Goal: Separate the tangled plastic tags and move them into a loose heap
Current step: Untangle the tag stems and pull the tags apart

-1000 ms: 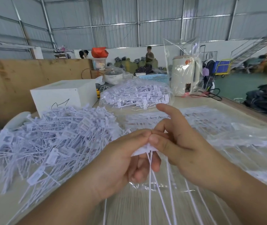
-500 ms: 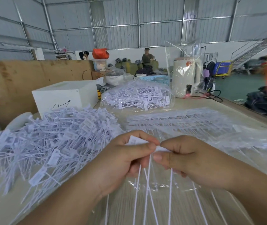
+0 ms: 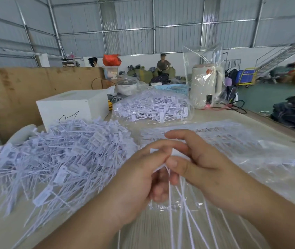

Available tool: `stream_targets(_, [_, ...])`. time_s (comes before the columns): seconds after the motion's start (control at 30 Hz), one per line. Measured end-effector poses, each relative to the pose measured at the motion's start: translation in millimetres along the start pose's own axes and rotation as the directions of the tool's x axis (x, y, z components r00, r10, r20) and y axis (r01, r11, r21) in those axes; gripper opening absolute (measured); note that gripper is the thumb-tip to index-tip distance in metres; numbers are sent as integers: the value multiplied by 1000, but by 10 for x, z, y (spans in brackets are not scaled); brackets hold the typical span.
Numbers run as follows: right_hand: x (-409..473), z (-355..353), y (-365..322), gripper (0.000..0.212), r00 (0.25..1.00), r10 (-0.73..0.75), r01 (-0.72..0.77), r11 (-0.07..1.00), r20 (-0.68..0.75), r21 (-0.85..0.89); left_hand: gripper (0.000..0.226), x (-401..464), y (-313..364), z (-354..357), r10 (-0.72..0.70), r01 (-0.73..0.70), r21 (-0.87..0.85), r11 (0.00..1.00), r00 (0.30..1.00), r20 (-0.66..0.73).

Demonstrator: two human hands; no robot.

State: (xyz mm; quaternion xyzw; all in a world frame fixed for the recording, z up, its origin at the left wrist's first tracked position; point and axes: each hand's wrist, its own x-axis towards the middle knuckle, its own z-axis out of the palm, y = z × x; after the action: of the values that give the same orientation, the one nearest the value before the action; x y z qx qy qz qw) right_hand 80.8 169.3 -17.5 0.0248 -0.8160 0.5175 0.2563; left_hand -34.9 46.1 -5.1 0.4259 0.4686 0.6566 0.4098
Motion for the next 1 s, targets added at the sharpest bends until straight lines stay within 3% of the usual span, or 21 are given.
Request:
stream_targets(0.07, [12, 27, 19, 55, 1000, -1, 0, 1000, -31, -25, 27, -21, 6, -4, -23, 22, 14, 1000, 998, 63])
stream_targets(0.17, [4, 6, 28, 62, 997, 30, -35, 997, -76, -67, 22, -33, 39, -10, -58, 56, 24, 998, 995, 83])
stream_targets(0.33, [-27, -98, -123, 36, 999, 31, -31, 999, -5, 18, 6, -8, 52, -40, -109, 109, -94, 990, 994, 4])
stream_targets(0.43, [-42, -256, -206, 40, 993, 113, -110, 984, 14, -140, 11, 0, 115, -85, -60, 46, -191, 981, 996, -72])
stream_targets(0.6, [-49, -263, -198, 32, 974, 207, -173, 940, 87, -294, 16, -50, 95, -36, 16, -1, 184, 983, 997, -78])
stream_targets(0.77, [-42, -220, -197, 34, 980, 197, -182, 939, 24, -291, 18, -30, 71, -38, 23, 10, 222, 975, 989, -146])
stream_targets(0.93, [26, -80, -182, 31, 967, 98, -172, 930, -233, -325, 12, 36, -31, 53, 89, -81, 41, 996, 948, -304])
stream_targets(1.0, [47, -117, -175, 21, 892, 18, -149, 955, -452, -257, 12, 75, -21, 30, 77, -128, -108, 986, 918, -389])
